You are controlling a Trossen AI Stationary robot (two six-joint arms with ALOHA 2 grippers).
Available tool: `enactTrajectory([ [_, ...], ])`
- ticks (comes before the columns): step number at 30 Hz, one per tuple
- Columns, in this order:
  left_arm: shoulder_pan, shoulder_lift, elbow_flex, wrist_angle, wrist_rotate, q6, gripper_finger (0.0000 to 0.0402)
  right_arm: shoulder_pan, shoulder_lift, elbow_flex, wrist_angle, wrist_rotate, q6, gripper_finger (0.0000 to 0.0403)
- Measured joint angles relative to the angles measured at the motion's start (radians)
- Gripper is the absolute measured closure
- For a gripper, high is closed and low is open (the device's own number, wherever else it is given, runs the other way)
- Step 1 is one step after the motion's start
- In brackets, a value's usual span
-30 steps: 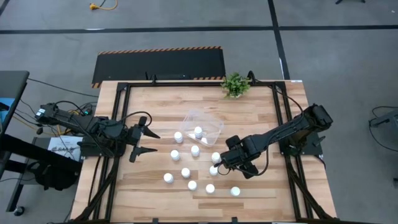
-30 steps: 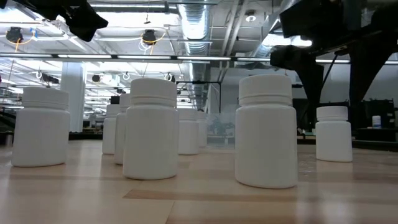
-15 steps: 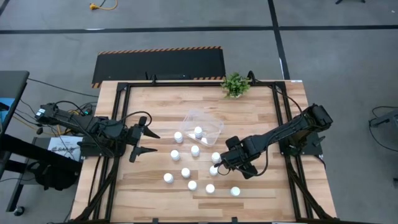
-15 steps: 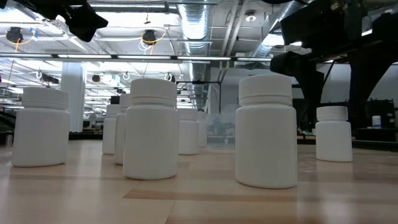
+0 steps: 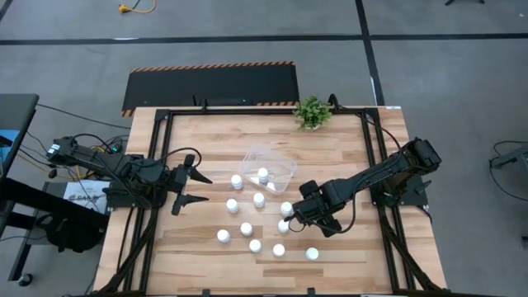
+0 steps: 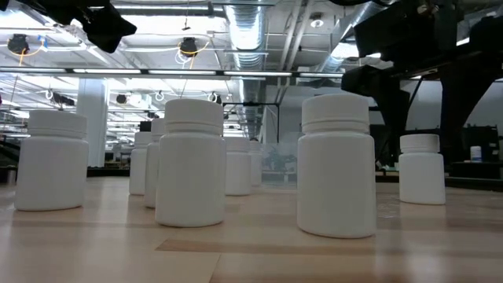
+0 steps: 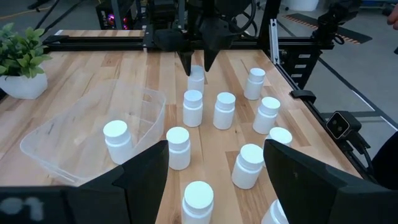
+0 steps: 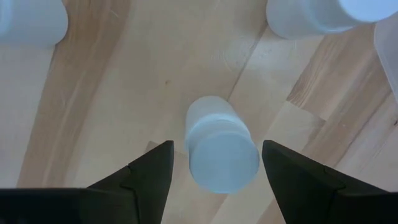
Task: Pick and place pill bottles into a basket
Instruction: Put the pill bottle into the bin
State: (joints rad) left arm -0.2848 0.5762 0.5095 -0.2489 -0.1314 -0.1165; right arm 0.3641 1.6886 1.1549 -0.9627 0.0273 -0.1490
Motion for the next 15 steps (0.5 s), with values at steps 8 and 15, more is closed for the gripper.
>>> enactTrajectory([
  [8, 0.000, 0.000, 0.000, 0.000, 0.000, 0.000, 0.0150, -0.007, 0.000, 0.000, 0.002, -0.001, 0.038, 0.0206],
  [15, 0.000, 0.000, 0.000, 0.000, 0.008, 0.000, 0.0150, -0.013, 0.000, 0.000, 0.002, 0.000, 0.045, 0.0238],
])
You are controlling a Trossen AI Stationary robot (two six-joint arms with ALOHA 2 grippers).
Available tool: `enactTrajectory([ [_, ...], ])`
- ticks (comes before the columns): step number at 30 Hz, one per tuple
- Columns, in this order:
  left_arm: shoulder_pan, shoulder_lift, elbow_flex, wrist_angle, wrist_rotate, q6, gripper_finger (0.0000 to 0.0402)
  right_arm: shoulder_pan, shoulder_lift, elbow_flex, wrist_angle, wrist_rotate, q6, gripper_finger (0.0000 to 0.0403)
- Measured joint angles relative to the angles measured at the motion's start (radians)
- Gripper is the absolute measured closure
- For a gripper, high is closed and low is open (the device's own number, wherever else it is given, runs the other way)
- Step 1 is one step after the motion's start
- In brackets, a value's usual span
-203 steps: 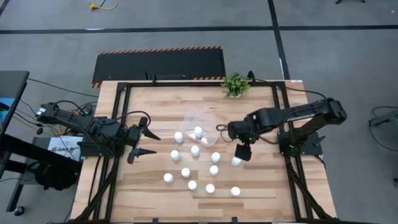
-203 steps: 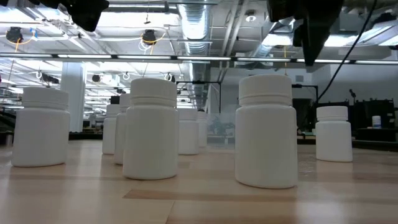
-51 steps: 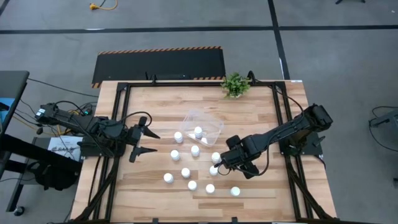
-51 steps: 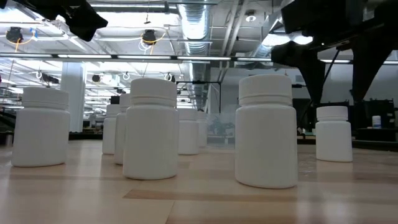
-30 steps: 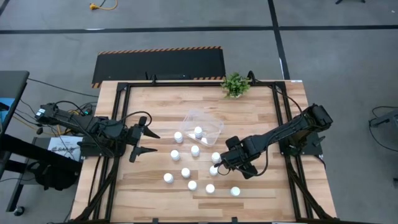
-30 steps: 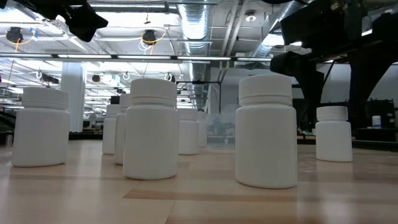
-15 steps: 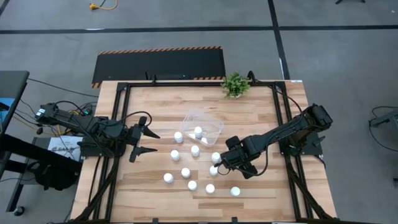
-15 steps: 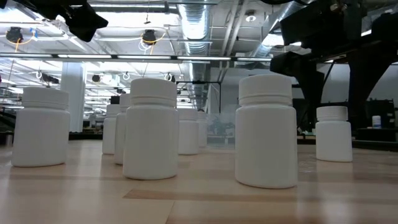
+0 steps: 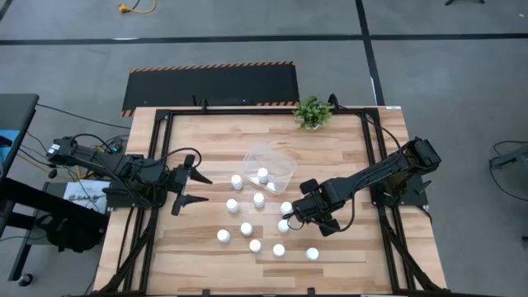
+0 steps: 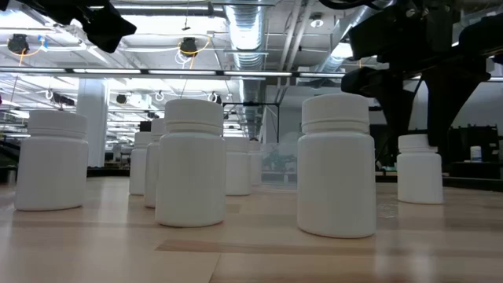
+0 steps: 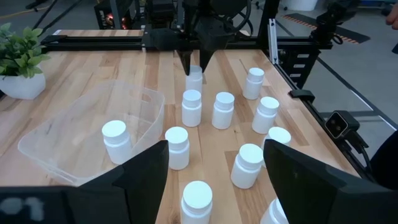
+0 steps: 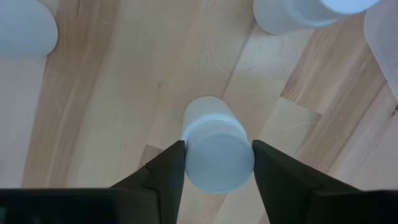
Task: Pick and place pill bottles into a basket
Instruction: Put the pill bottle into the bin
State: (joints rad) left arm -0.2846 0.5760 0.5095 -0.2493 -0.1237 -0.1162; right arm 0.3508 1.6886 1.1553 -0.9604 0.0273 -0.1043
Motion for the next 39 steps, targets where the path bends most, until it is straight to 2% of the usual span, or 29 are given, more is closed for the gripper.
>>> enactTrajectory([
  [11, 0.000, 0.000, 0.000, 0.000, 0.010, 0.000, 0.0150, -0.016, 0.000, 0.000, -0.004, -0.001, 0.011, 0.0228],
  [19, 0.000, 0.000, 0.000, 0.000, 0.010, 0.001, 0.0150, -0.065, 0.000, 0.001, -0.019, -0.003, 0.036, 0.0249],
  [23, 0.000, 0.000, 0.000, 0.000, 0.010, 0.000, 0.0150, -0.083, 0.000, 0.005, -0.036, -0.003, 0.036, 0.0235],
  [27, 0.000, 0.000, 0.000, 0.000, 0.009, 0.000, 0.0150, -0.103, 0.000, 0.035, -0.055, -0.003, 0.035, 0.0230],
  [34, 0.000, 0.000, 0.000, 0.000, 0.009, 0.000, 0.0150, -0.146, 0.000, 0.120, -0.129, -0.003, 0.008, 0.0251],
  [39, 0.000, 0.000, 0.000, 0.000, 0.007, 0.000, 0.0150, -0.185, 0.000, 0.208, -0.197, -0.005, -0.015, 0.0232],
])
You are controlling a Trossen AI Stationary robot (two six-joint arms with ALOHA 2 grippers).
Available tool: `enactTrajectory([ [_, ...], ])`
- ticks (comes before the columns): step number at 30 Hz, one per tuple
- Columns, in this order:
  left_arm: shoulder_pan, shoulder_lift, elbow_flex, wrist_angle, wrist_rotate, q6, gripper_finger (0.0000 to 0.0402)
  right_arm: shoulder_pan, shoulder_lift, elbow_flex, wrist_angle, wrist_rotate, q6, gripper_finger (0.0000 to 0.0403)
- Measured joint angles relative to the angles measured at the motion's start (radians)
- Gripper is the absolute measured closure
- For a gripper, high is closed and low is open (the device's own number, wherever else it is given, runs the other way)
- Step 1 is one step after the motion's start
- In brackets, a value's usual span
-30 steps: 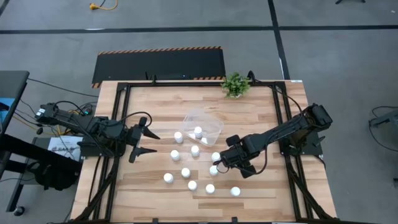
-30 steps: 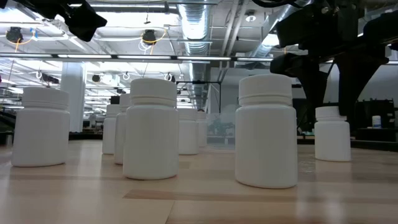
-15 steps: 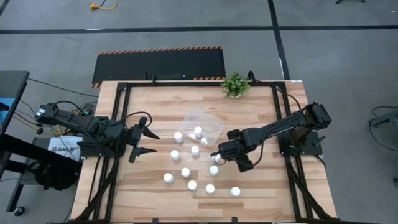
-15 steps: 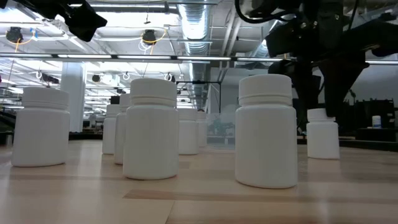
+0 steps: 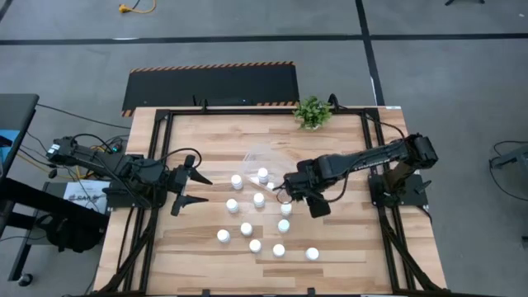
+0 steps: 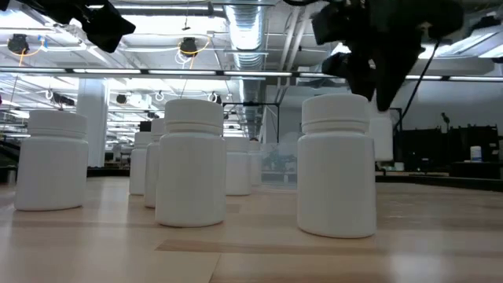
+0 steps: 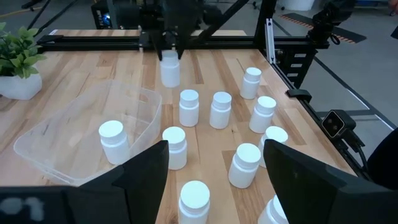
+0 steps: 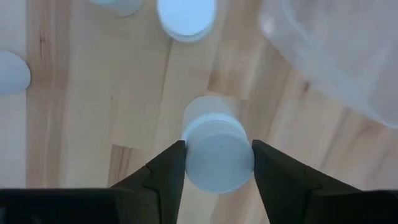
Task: Pick and place pill bottles into a basket
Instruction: Put the pill bottle into the bin
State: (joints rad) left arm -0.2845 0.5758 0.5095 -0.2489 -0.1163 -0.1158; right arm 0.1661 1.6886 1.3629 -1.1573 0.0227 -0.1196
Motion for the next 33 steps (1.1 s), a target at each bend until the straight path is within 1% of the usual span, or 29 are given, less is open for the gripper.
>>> enactTrajectory([
  [3, 0.000, 0.000, 0.000, 0.000, -0.001, 0.000, 0.0150, -0.025, 0.000, 0.058, -0.045, -0.001, -0.032, 0.0229],
  [8, 0.000, 0.000, 0.000, 0.000, -0.001, 0.000, 0.0150, -0.075, 0.000, 0.151, -0.136, -0.001, -0.085, 0.0249],
  [10, 0.000, 0.000, 0.000, 0.000, -0.001, 0.000, 0.0150, -0.097, 0.000, 0.185, -0.166, -0.001, -0.106, 0.0251],
  [14, 0.000, 0.000, 0.000, 0.000, -0.001, -0.001, 0.0150, -0.136, 0.007, 0.240, -0.200, 0.002, -0.156, 0.0234],
  [18, 0.000, 0.000, 0.000, 0.000, -0.003, -0.003, 0.0150, -0.179, 0.062, 0.317, -0.245, 0.002, -0.186, 0.0227],
  [25, 0.000, 0.000, 0.000, 0.005, -0.003, -0.003, 0.0150, -0.236, 0.210, 0.508, -0.284, 0.005, -0.282, 0.0255],
  [27, 0.000, 0.000, 0.000, 0.010, -0.004, -0.005, 0.0150, -0.245, 0.255, 0.571, -0.289, 0.005, -0.303, 0.0251],
  [31, 0.000, 0.000, 0.000, 0.012, -0.004, -0.011, 0.0150, -0.254, 0.325, 0.670, -0.300, 0.005, -0.340, 0.0230],
  [33, 0.000, 0.000, 0.000, 0.013, -0.004, -0.011, 0.0150, -0.258, 0.348, 0.690, -0.308, 0.006, -0.360, 0.0228],
])
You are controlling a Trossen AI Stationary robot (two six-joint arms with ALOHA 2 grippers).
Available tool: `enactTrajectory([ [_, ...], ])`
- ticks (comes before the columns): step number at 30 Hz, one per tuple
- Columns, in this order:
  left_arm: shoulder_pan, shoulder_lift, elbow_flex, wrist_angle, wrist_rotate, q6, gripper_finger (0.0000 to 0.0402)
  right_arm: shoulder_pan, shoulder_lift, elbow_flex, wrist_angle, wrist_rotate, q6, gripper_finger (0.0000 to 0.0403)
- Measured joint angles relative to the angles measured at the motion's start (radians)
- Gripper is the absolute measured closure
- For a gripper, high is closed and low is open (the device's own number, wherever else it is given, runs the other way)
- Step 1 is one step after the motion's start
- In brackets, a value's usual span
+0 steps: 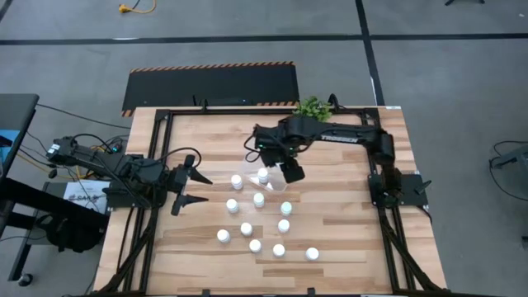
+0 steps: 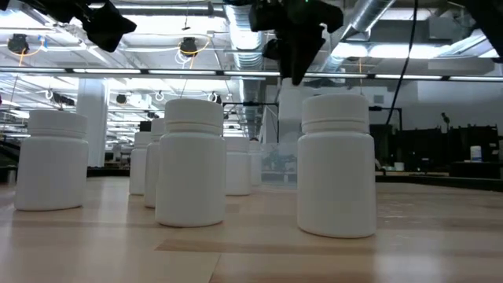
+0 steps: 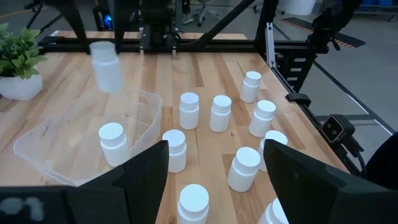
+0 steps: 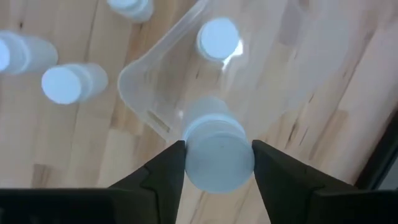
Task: Pick and place pill bottles into a basket
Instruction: Put the pill bottle into the bin
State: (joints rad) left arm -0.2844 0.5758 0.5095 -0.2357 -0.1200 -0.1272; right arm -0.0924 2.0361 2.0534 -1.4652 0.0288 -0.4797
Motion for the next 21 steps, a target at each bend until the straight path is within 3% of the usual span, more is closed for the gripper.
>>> enactTrajectory([
  [7, 0.000, 0.000, 0.000, 0.002, 0.000, 0.000, 0.0150, -0.002, 0.063, 0.016, 0.026, -0.001, -0.018, 0.0251],
  [15, 0.000, 0.000, 0.000, 0.002, 0.000, 0.000, 0.0150, -0.002, 0.110, 0.015, 0.067, -0.001, -0.026, 0.0226],
  [21, 0.000, 0.000, 0.000, 0.006, 0.000, 0.000, 0.0150, -0.009, 0.161, 0.015, 0.076, -0.002, -0.030, 0.0245],
])
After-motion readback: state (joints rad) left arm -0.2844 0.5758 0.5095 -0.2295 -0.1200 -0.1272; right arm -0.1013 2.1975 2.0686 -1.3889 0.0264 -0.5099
